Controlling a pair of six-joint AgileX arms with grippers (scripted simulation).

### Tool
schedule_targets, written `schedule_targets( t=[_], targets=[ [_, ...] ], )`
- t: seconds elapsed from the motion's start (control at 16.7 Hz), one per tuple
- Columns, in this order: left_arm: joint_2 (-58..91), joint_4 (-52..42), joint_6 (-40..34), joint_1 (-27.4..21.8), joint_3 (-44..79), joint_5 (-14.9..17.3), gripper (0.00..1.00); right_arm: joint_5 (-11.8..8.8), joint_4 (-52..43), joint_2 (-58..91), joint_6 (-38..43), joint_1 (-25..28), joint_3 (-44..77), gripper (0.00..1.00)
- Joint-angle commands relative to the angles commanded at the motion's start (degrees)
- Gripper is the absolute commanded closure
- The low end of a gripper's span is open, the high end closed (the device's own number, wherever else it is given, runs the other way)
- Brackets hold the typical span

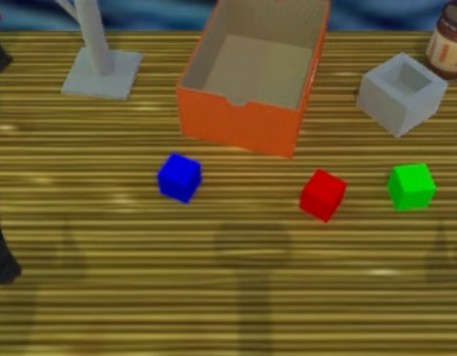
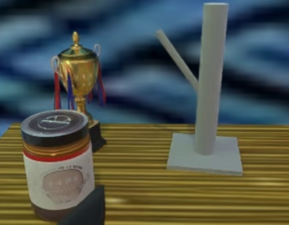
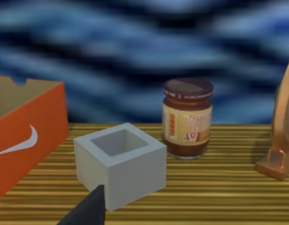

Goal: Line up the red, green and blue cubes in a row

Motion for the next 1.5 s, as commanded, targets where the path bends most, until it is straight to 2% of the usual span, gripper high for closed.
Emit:
schedule_targets(
  t=[0.3,0.54,1.2,1.5],
  targets=[
    [0.00,0.00,0.00,0.00,0.00,0.00,0.00,-0.10,-2.46,3.53,-0.96,1.12,3.51,0.00],
    [0.00,0.00,0.00,0.00,0.00,0.00,0.00,-0.10,-10.70,16.72,-4.14,4.51,16.38,0.00],
    [0.00,0.00,0.00,0.00,0.00,0.00,0.00,0.07,-47.39,86.18,-17.57,18.44,70.78,0.00],
    [0.00,0.00,0.00,0.00,0.00,0.00,0.00,0.00,-61.27,110.74,-22.82,23.97,91.90,0.00]
  ],
)
